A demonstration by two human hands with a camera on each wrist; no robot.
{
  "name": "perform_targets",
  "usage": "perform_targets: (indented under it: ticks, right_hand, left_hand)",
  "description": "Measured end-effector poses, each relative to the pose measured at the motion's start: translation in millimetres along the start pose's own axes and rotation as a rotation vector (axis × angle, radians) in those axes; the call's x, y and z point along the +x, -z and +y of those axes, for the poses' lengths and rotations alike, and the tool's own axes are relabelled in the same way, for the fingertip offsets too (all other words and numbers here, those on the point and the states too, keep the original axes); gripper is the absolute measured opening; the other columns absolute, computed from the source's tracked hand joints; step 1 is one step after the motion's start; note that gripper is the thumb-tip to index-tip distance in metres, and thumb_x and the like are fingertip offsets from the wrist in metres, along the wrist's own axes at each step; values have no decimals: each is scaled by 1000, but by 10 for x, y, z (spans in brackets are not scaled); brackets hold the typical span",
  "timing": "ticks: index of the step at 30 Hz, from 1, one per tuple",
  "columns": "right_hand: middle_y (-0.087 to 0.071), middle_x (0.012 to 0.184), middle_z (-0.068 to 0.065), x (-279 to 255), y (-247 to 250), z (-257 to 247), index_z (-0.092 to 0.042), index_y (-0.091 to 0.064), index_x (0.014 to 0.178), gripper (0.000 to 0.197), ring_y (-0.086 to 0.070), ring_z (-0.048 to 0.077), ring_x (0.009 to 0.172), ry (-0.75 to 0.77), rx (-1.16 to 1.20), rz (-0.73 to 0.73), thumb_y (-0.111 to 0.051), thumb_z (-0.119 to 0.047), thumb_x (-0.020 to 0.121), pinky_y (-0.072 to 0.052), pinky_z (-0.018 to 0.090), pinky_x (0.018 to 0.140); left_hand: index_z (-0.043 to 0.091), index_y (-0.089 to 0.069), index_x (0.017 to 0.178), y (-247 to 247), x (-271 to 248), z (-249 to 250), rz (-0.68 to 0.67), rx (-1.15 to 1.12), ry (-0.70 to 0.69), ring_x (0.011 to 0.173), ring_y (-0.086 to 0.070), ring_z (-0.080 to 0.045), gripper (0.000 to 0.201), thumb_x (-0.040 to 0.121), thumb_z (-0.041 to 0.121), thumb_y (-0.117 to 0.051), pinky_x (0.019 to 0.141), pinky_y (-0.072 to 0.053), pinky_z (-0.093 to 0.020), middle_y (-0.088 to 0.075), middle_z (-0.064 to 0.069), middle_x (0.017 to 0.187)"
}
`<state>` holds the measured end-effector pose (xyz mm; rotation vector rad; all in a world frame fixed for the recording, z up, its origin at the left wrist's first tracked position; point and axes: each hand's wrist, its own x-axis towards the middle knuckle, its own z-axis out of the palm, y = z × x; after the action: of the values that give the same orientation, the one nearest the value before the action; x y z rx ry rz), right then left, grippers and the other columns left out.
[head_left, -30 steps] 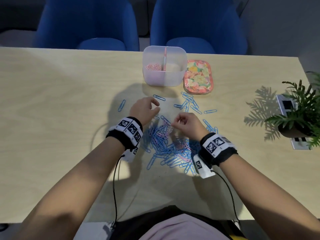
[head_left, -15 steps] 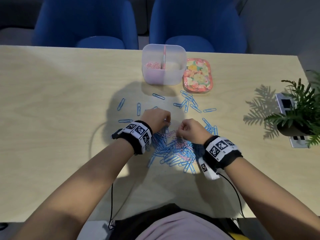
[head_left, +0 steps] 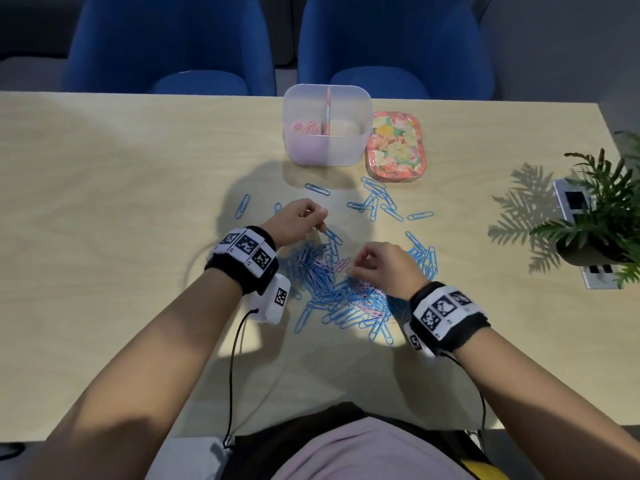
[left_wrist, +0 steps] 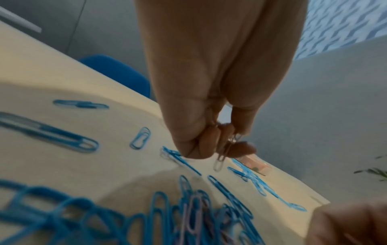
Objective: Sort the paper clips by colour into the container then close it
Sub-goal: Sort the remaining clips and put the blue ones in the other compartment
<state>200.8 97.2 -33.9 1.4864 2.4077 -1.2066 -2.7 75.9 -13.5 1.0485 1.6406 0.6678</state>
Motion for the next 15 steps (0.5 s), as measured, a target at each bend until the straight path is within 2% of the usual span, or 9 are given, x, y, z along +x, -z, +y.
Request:
perform_targets:
  ticks: [2, 4, 5, 6, 8, 9, 11, 13, 15]
  right_hand:
    - [-61, 85, -4, 19, -46, -51, -20, -61, 87, 14, -55, 19, 83, 15, -192, 1, -65, -32, 81, -39, 30, 68]
    - [-57, 86, -3, 47, -46, -86, -19, -60, 85, 6, -54, 22, 85, 1, -207, -19, -59, -25, 84, -36, 29, 68]
    - [-57, 83, -2, 64, -37, -77, -19, -59, 78, 5, -54, 23, 82, -17, -185, -35, -57, -21, 83, -37, 29, 68]
    - [-57, 78, 0, 77, -20, -47, -19, -55, 70, 12, -53, 24, 77, -39, -153, -46, -55, -18, 82, -37, 29, 66]
    - [-62, 71, 7, 92, 43, 41, -15, -52, 62, 18, -56, 27, 70, -58, -38, -39, -53, -15, 80, -43, 31, 63]
    - [-64, 71, 10, 85, 90, 76, -10, -55, 64, 17, -58, 27, 69, -62, 43, -14, -52, -13, 81, -47, 33, 63]
    - [-57, 61, 7, 65, 220, 119, -7, -55, 62, 22, -53, 15, 57, -76, 210, 76, -53, -9, 83, -45, 28, 59]
    - [-44, 53, -3, 73, 367, 128, -16, -45, 55, 33, -40, -1, 43, -101, 317, 173, -52, -5, 85, -35, 15, 51]
    - [-44, 55, -3, 108, 508, 72, -19, -44, 57, 32, -38, -1, 38, -114, 374, 193, -50, -5, 86, -32, 15, 46]
  left_hand:
    - [17, -50, 87, -76, -27, 10, -17, -63, 30, 43, -47, 4, 14, 98, 13, -41, 45, -35, -9, -49, 2, 65]
    - [11, -52, 99, -181, -59, 63, -61, 9, 35, 40, -44, 3, 18, 96, 5, -36, 42, -34, -8, -44, 0, 63]
    - [10, -55, 103, -236, -58, 82, -91, 102, 19, 48, -49, -1, 22, 94, 5, -36, 45, -37, -10, -48, -2, 66]
    - [8, -58, 105, -288, -61, 97, -116, 232, 0, 61, -56, -10, 23, 93, 8, -38, 56, -42, -15, -56, -6, 74]
    - [10, -61, 103, -383, -63, 55, -101, 547, -28, 91, -61, -26, 22, 91, 24, -47, 77, -45, -26, -65, -11, 99]
    - [14, -61, 100, -426, -67, 13, -70, 674, -47, 97, -61, -27, 23, 88, 32, -52, 81, -45, -30, -66, -9, 104]
    - [18, -61, 96, -491, -81, -51, -12, 819, -94, 98, -61, -27, 26, 83, 41, -59, 78, -44, -32, -66, -6, 104]
    - [18, -61, 96, -538, -83, -58, 14, 867, -122, 100, -61, -28, 24, 84, 39, -60, 76, -44, -33, -66, -7, 104]
    - [16, -62, 99, -573, -78, -25, 12, 919, -112, 103, -61, -31, 20, 88, 32, -58, 78, -45, -35, -65, -8, 109]
